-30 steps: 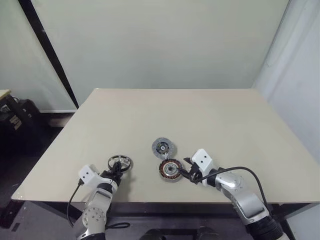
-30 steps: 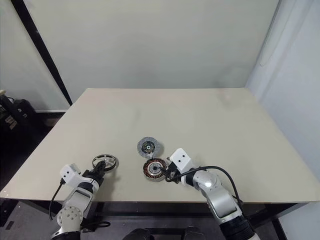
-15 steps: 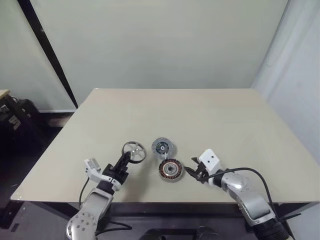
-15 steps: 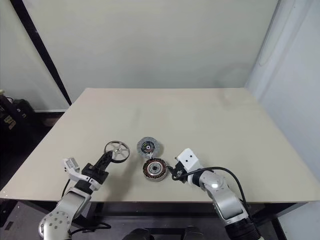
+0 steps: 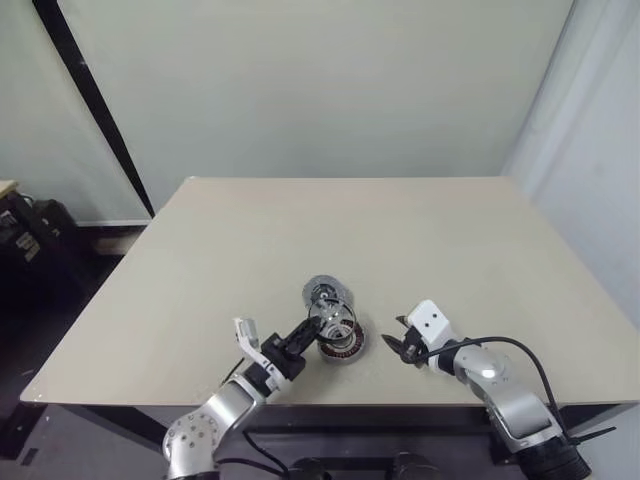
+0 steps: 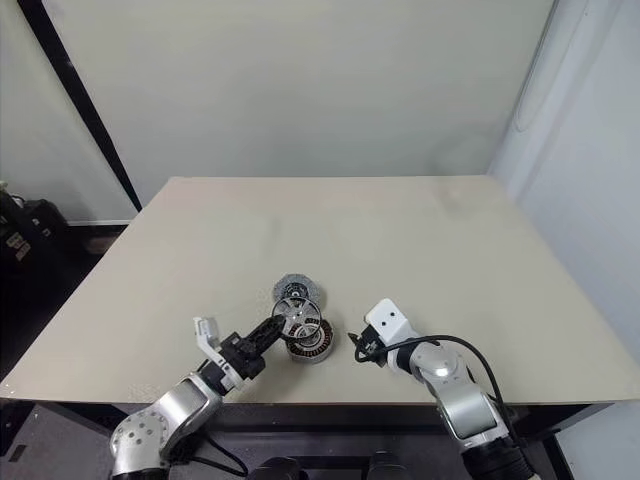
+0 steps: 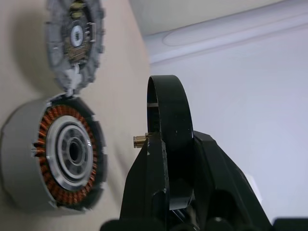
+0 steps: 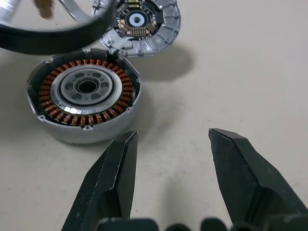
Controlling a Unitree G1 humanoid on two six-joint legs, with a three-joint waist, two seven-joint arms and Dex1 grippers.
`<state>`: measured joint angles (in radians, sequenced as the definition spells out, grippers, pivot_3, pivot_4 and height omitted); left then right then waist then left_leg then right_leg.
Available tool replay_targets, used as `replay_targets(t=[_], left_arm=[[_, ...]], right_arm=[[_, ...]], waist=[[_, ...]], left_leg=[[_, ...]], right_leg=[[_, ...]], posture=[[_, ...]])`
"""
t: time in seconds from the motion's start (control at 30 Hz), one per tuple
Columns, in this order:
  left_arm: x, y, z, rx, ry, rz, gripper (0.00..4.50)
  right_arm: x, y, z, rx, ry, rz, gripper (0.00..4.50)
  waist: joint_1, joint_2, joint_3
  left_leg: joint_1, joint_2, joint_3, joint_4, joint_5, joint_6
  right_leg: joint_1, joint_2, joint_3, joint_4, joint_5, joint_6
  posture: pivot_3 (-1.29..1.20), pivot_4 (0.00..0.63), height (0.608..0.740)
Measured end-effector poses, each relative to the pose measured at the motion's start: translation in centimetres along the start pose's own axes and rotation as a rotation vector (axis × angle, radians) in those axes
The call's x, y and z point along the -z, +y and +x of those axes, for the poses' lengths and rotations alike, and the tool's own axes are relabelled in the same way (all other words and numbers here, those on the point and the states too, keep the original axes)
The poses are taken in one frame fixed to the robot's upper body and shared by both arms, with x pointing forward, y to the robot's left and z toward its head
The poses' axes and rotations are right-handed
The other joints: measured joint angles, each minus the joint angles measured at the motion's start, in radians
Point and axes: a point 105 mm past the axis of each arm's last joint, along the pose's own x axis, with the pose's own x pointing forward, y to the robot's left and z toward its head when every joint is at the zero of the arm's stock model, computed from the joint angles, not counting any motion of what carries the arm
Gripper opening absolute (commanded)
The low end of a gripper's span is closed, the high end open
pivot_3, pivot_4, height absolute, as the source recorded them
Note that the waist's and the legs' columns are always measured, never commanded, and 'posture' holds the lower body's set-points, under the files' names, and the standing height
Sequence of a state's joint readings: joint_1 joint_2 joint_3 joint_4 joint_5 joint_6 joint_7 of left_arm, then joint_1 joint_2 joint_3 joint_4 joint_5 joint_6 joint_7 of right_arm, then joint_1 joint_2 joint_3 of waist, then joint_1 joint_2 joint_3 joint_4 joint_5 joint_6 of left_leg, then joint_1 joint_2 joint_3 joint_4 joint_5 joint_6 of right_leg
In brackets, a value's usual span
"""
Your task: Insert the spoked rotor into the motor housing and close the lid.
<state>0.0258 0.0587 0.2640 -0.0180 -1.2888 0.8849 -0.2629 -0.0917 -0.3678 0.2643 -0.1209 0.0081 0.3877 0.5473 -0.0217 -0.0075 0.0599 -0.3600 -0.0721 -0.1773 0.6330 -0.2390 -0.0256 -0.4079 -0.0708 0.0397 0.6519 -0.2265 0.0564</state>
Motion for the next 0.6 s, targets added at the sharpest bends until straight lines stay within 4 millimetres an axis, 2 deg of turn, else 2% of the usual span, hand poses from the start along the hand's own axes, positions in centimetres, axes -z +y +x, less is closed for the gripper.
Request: replay_targets(t=[0.23,0.6], left_arm=[[0.3,2.3,0.9,-0.069,0.006,-0.004,0.30],[0.9,3.2,1.4,-0.096,0.054,0.002,0.30]], right_arm=[[0.5,0.1,-0.3,0.021,0.009,0.012,2.58],[0.8,0.2,-0.9,0.052,0.013,0.025,2.58]], waist=[[-0.002,0.000,0.000],[-0.001,0.000,0.000]], left_leg=[[0.000,0.000,0.000,-0.001,0.000,0.001],[0.000,0.000,0.000,-0.001,0.000,0.001]], right_leg=[[0.000,0.000,0.000,0.000,0.000,0.000],[0.000,0.000,0.000,-0.001,0.000,0.000]], posture=[[0.00,0.000,0.740],[0.00,0.000,0.740]])
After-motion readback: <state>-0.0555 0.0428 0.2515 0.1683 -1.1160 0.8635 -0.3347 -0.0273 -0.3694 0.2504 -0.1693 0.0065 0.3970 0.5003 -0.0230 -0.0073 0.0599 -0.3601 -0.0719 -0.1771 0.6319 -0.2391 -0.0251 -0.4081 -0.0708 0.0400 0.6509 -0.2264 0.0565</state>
